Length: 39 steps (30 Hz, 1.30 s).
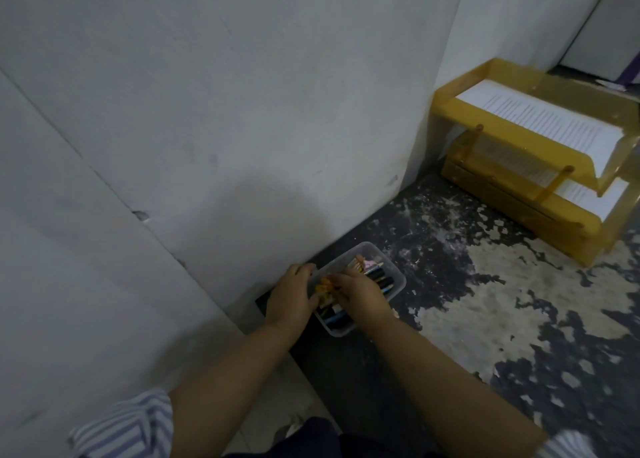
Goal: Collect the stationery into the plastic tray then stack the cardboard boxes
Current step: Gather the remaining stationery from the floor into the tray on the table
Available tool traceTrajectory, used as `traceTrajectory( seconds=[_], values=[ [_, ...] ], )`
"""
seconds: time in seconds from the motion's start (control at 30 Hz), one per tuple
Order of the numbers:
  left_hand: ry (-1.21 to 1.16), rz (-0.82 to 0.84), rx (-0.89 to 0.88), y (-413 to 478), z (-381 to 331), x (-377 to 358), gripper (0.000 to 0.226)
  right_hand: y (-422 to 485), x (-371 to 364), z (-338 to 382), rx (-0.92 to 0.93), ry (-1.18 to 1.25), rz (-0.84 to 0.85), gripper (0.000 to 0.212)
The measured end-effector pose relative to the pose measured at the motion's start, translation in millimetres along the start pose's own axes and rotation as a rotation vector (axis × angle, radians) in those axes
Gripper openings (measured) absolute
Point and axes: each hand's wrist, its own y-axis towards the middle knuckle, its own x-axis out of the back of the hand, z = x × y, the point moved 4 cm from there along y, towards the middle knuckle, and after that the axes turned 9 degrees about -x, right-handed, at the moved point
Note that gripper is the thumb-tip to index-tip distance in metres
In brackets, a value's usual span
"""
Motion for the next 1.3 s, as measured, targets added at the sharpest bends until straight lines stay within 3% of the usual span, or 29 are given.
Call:
traceTrajectory(
  seconds=[0.47, 0.67, 0.9, 1.07, 1.3],
  values=[
    [-0.006, -0.008, 0.016, -6.5, -2.1, -1.6, 0.025, -16.0, -5.3, -2.7, 0.005, 0.006, 0.007, 0.051],
    [0.034, -0.070, -0.068, -6.9, -12.4, -0.7, 0.046, -43.7, 9.9, -16.8, -0.042, 0.164, -0.159, 0.052],
    [0.115, 0.114, -0.435, -10.5, -70.9, -37.3, 0.044, -105.0, 30.7, -47.9, -0.211, 0.145, -0.444, 0.045],
    [0.081, 0.397, -0.739, -31.7, -126.9, -74.2, 0.040, -184.3, 30.1, -74.2, -0.500, 0.147, -0.677, 0.045],
    [0.080, 0.631, -1.102, -108.2, -177.5, -117.5, 0.036, -308.9, -16.2, -73.8, -0.913, 0.272, -0.938, 0.046]
  ],
)
